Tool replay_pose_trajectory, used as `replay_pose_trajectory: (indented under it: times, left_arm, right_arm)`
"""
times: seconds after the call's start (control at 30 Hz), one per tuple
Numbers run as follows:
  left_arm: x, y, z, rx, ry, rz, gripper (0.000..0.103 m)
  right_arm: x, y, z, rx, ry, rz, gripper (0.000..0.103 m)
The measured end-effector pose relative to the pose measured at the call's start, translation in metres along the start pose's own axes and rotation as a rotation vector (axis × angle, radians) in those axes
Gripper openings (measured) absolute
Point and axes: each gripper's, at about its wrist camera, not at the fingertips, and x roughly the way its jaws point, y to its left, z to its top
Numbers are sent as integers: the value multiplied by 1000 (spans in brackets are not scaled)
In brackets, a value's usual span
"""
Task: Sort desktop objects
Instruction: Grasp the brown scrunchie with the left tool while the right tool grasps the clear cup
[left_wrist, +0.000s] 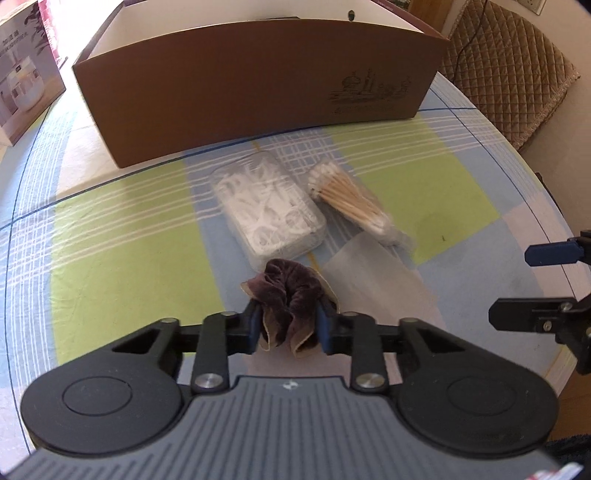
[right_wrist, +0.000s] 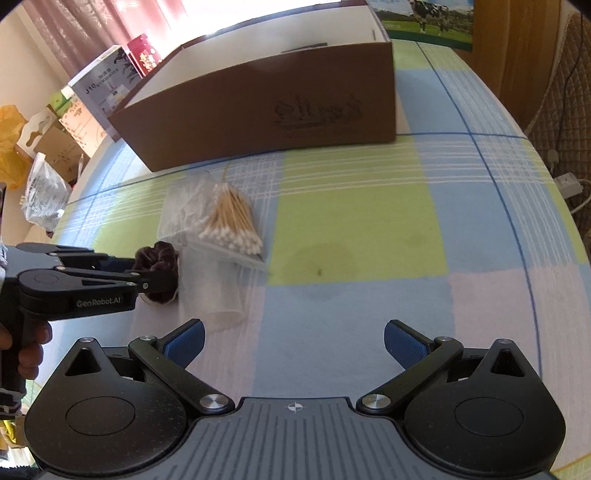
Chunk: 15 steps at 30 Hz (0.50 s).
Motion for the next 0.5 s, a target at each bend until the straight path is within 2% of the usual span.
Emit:
replay_pose_trajectory:
  times: [0.3, 0.37, 0.5]
  left_arm:
    - [-14, 40, -17, -114, 13, 51, 21]
    - [-17, 48, -21, -139, 17, 63, 21]
    - [-23, 58, -27, -176, 22, 81, 21]
  right_arm:
    - [23, 37, 10, -127, 7, 72, 99]
    - [31, 46, 11, -168, 20, 80, 86]
    - [46, 60, 13, -214, 37, 81, 80]
